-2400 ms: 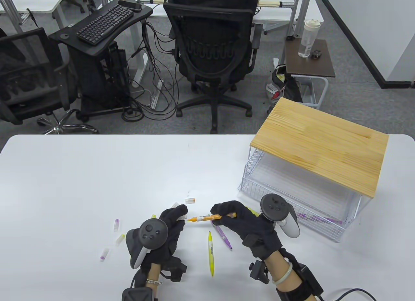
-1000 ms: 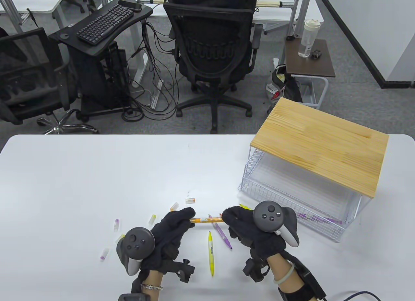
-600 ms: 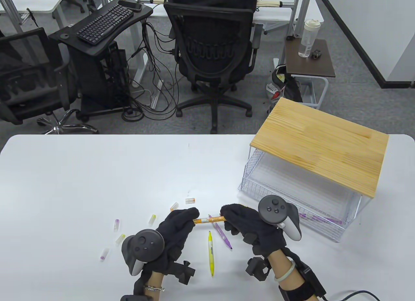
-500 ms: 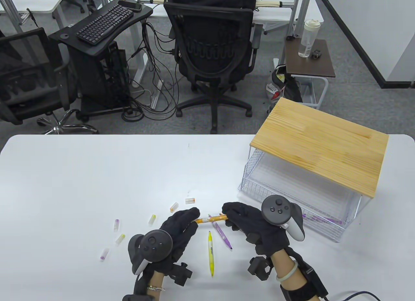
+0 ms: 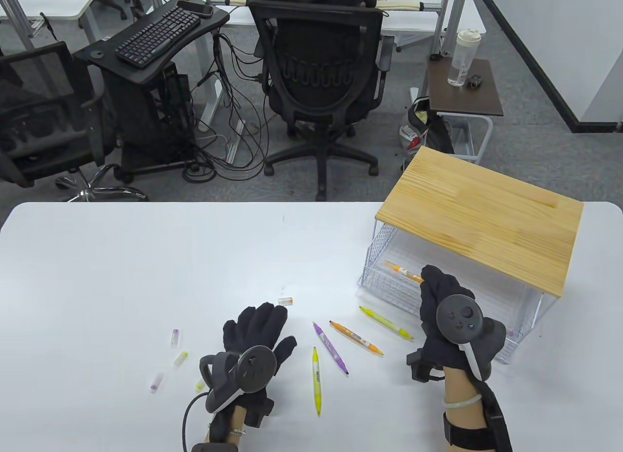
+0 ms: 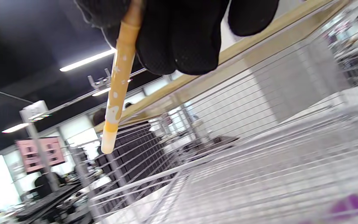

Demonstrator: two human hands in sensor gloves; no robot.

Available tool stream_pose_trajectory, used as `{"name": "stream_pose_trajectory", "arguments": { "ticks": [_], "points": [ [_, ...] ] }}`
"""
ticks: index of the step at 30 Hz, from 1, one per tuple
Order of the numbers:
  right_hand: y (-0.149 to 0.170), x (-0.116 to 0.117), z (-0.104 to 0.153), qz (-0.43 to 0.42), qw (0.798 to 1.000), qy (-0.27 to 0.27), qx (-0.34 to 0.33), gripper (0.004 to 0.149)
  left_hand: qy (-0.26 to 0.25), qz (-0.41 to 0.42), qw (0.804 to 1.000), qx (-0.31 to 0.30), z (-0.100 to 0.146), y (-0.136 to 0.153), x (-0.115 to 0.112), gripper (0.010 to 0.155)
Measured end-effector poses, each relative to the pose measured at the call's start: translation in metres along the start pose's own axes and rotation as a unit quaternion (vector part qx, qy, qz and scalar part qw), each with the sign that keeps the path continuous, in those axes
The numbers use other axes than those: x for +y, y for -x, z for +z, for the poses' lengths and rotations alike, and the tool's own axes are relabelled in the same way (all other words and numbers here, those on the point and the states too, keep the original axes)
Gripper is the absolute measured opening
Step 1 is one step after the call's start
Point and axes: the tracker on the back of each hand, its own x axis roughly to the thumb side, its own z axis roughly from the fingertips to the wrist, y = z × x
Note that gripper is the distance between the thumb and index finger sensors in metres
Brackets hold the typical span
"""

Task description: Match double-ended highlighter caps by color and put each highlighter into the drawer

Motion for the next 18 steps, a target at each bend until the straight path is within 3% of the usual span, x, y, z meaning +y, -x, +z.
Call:
{"name": "stream_pose_trajectory", "arguments": {
  "ticks": [3,10,14,18],
  "points": [
    [0.011,0.014,-0.009,0.047,0.999,-0.002,0.024,0.040,0.003,-0.020,1.000,0.004,0.000,-0.001,-0.002,0.063],
    [0.023,0.038,-0.019,0.056,0.995,-0.066,0.043,0.039,0.010,-0.065,0.998,0.004,-0.001,-0.003,-0.005,0.062],
    [0.036,0.036,-0.025,0.058,0.993,-0.064,0.082,0.044,0.015,-0.070,0.997,0.004,-0.001,-0.004,-0.005,0.061],
    [0.038,0.019,-0.024,0.033,0.996,-0.023,0.085,0.045,0.014,-0.076,0.997,0.007,-0.001,-0.004,-0.003,0.061]
  ]
}}
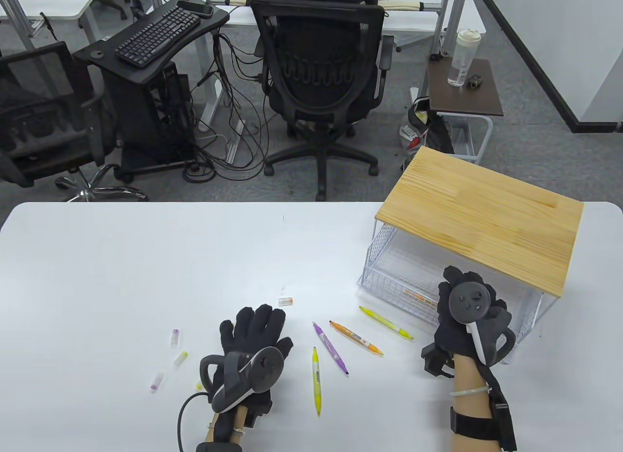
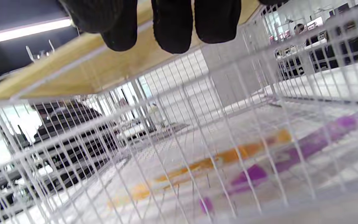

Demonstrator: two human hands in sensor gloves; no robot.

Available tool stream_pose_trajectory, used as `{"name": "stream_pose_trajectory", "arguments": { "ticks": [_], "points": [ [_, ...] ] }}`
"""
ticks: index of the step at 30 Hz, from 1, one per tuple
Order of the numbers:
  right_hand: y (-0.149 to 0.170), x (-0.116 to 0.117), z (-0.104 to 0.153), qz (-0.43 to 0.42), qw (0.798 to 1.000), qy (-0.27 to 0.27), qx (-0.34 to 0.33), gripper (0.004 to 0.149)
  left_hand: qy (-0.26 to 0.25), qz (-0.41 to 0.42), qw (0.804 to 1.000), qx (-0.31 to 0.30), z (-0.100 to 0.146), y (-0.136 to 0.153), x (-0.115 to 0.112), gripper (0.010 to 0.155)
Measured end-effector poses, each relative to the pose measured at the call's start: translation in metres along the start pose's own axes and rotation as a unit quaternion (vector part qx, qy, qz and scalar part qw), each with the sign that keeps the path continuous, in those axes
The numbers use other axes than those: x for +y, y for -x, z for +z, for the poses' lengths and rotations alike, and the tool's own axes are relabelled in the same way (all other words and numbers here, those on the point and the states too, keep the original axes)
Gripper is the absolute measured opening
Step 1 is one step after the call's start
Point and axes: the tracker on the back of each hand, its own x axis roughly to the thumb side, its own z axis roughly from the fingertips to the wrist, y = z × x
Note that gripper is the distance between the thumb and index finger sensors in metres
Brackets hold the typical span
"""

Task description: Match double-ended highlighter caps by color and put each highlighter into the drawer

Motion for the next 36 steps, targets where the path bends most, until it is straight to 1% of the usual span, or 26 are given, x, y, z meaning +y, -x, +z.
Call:
{"name": "stream_pose_trajectory", "arguments": {
  "ticks": [2,3,6,7,9,10,14,17,21,28,36],
  "points": [
    [-0.008,-0.009,0.007,-0.010,1.000,0.010,-0.024,0.041,0.001,0.003,1.000,0.000,0.000,0.000,0.000,0.061],
    [-0.012,-0.012,0.010,-0.013,0.999,0.006,-0.041,0.040,0.002,0.003,1.000,-0.001,0.000,0.000,-0.001,0.061],
    [-0.030,-0.011,0.023,-0.029,0.993,-0.053,-0.098,0.040,0.002,-0.002,1.000,0.000,0.000,0.000,0.000,0.061],
    [-0.037,-0.007,0.027,-0.024,0.991,-0.071,-0.113,0.040,0.002,-0.001,1.000,0.000,0.000,0.000,0.000,0.061],
    [-0.047,0.005,0.032,0.019,0.985,-0.110,-0.132,0.041,0.001,-0.001,1.000,-0.001,0.000,0.000,-0.001,0.061],
    [-0.050,0.014,0.033,0.055,0.981,-0.130,-0.135,0.042,0.000,-0.001,1.000,-0.001,0.000,0.000,0.000,0.061],
    [-0.054,0.045,0.035,0.153,0.965,-0.168,-0.133,0.046,-0.002,-0.003,1.000,-0.002,0.001,0.001,0.000,0.061],
    [-0.055,0.065,0.035,0.205,0.950,-0.198,-0.125,0.056,-0.006,0.005,1.000,-0.006,0.001,-0.001,0.002,0.061],
    [-0.052,0.082,0.033,0.242,0.942,-0.205,-0.107,0.061,-0.008,0.002,1.000,-0.008,0.001,-0.002,0.003,0.061],
    [-0.051,0.093,0.035,0.268,0.935,-0.208,-0.102,0.068,0.004,-0.001,1.000,0.000,0.000,0.002,0.000,0.061],
    [-0.048,0.105,0.036,0.281,0.930,-0.216,-0.102,0.068,0.015,-0.008,1.000,-0.007,0.001,-0.003,-0.002,0.061]
  ]
}}
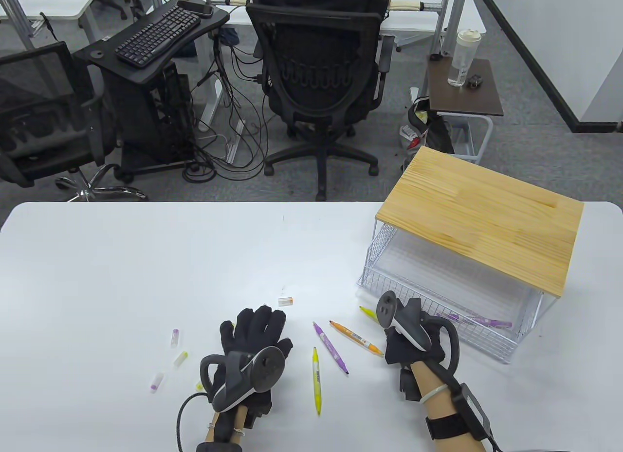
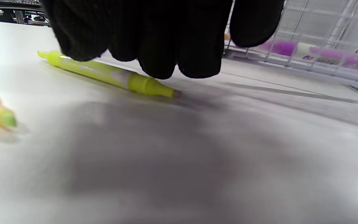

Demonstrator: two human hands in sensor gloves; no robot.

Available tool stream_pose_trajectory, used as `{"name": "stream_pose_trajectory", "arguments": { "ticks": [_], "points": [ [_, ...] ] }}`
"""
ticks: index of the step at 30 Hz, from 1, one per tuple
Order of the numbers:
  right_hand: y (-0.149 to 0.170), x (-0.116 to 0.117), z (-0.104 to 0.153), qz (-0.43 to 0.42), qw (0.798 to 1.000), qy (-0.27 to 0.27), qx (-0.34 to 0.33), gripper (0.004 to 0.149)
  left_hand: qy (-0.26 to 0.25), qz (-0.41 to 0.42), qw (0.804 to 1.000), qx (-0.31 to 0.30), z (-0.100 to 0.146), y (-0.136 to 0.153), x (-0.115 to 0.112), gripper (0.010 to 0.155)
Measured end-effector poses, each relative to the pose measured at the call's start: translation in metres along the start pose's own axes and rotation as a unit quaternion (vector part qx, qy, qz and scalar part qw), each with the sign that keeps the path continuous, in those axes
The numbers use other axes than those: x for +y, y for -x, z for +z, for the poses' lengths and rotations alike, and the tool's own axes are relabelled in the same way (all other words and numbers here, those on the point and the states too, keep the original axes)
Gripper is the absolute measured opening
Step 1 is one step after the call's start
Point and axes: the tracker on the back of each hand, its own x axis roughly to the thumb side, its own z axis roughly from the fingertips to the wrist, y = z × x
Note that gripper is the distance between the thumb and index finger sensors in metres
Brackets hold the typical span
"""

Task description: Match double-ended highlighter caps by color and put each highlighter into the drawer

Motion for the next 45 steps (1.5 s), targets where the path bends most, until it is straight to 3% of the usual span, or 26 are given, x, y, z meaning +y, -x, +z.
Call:
{"name": "stream_pose_trajectory", "arguments": {
  "ticks": [17,40,43,45],
  "points": [
    [-0.008,0.013,-0.003,0.053,0.997,0.047,0.023,0.063,0.008,-0.016,1.000,-0.005,0.000,-0.004,0.002,0.061],
    [-0.005,0.011,-0.002,0.037,0.996,0.072,0.022,0.062,-0.049,0.048,0.995,0.071,0.011,0.047,0.041,0.060],
    [-0.003,0.006,-0.002,0.014,0.998,0.064,0.016,0.066,-0.041,0.035,0.994,0.092,0.011,0.059,0.043,0.060],
    [0.000,-0.002,0.002,-0.025,0.998,0.061,0.007,0.072,-0.005,0.013,0.993,0.117,0.011,0.070,0.042,0.059]
  ]
}}
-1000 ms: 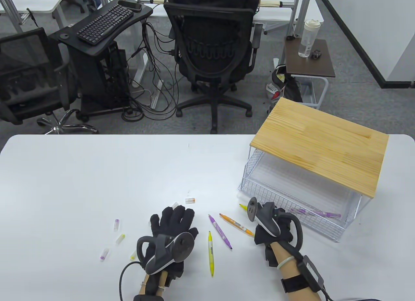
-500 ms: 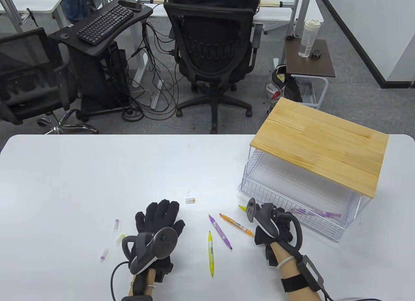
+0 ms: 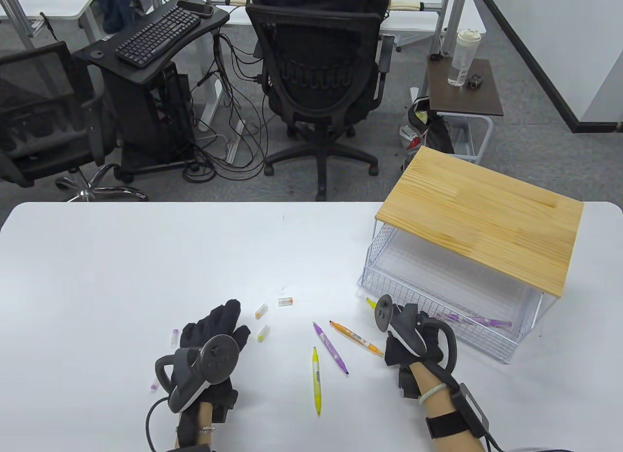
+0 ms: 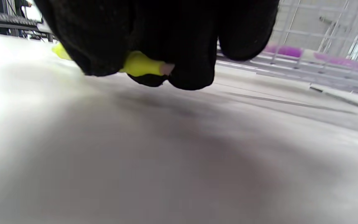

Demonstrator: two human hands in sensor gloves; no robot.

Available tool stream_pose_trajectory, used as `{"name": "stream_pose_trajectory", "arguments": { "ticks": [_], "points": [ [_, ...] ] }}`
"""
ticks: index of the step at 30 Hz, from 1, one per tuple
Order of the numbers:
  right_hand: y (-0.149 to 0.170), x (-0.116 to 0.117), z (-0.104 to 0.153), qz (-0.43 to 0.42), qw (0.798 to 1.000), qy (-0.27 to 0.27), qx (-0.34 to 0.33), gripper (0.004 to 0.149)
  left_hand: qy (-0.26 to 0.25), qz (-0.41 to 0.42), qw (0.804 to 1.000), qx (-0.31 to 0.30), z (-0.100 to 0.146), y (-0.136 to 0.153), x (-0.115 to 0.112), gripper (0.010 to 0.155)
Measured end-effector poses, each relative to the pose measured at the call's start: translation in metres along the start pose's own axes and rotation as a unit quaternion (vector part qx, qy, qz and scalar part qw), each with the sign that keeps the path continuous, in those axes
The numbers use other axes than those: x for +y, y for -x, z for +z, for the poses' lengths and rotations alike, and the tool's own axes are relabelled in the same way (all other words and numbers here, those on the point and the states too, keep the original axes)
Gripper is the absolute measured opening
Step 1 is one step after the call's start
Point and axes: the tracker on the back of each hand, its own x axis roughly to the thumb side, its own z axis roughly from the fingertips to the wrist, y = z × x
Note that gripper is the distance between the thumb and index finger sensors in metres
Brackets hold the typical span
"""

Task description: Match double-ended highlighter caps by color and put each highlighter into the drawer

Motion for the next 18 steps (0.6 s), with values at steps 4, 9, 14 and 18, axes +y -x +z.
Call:
{"name": "stream_pose_trajectory", "arguments": {
  "ticks": [4,9,14,18],
  "points": [
    [0.000,-0.025,0.012,-0.084,0.996,0.021,-0.029,0.062,0.074,-0.042,0.995,0.046,-0.004,0.016,-0.006,0.061],
    [-0.005,-0.049,0.030,-0.178,0.980,0.021,-0.084,0.052,0.147,-0.130,0.978,0.072,-0.011,0.015,-0.025,0.060],
    [-0.010,-0.059,0.043,-0.198,0.972,0.027,-0.119,0.052,0.207,-0.200,0.953,0.094,-0.014,0.017,-0.044,0.058],
    [-0.014,-0.063,0.049,-0.215,0.966,0.019,-0.142,0.052,0.234,-0.253,0.932,0.109,-0.012,0.021,-0.055,0.058]
  ]
}}
